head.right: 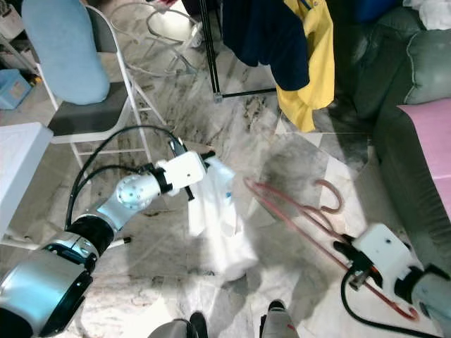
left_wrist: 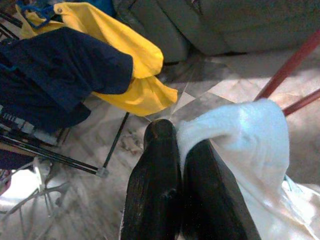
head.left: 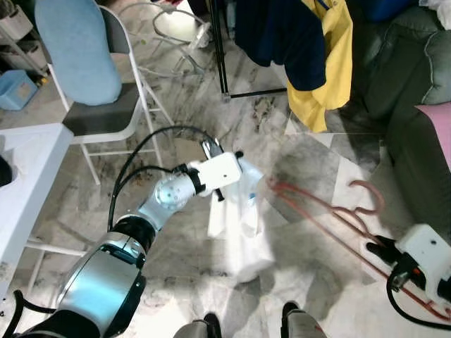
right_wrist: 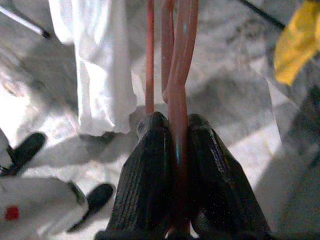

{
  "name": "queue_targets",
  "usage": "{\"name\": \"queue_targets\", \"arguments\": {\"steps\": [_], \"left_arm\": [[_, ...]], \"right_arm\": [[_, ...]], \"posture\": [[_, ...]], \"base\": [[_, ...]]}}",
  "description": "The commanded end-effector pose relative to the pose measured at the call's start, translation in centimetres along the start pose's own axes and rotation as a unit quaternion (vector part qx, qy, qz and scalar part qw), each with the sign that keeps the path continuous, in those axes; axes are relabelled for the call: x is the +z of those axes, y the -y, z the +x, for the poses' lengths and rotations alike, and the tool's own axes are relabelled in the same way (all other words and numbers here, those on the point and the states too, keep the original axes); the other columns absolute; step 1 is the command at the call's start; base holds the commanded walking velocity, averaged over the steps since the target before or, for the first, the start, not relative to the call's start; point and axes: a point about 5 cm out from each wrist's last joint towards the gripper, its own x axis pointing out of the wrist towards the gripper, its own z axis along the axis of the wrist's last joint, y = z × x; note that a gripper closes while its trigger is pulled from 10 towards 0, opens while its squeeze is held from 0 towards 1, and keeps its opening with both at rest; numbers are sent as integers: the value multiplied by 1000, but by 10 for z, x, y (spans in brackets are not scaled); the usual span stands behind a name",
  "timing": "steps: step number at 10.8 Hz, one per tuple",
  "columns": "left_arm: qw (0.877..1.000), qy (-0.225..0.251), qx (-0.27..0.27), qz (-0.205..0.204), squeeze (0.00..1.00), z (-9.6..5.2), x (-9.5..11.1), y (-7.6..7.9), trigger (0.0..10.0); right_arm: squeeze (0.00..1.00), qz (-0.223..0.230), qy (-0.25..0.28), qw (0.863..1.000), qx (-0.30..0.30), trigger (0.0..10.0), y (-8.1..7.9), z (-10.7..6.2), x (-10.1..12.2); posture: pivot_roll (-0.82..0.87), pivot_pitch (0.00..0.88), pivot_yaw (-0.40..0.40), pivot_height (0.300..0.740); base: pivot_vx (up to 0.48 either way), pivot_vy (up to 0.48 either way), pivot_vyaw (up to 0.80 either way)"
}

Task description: Hang hanger

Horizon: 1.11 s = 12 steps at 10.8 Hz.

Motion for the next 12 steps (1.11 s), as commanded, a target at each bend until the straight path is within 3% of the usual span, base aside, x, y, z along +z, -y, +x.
{"name": "queue_targets", "arguments": {"steps": [1, 5, 8, 12], "left_arm": [[1000, -9, 0, 14, 0, 0, 0, -4, 10000], [999, -37, -19, 34, 0, 1, -7, 5, 10000], [995, -82, 13, 51, 0, -2, -16, -4, 10000], [998, -49, -12, 36, 0, -1, -10, 1, 10000]], "right_arm": [[0, -4, 11, 1000, 24, 10000, -5, -1, 9], [0, -11, 12, 998, 61, 10000, -16, -7, 24], [0, -6, -3, 998, 66, 10000, -20, -13, 23], [0, -12, 4, 998, 62, 10000, -22, 0, 25]], "posture": [[-262, 235, 175, 740], [-272, 238, 187, 740], [-279, 236, 189, 740], [-268, 237, 194, 740]], "base": [[0, 0, 0], [0, 0, 0], [0, 0, 0], [0, 0, 0]]}}
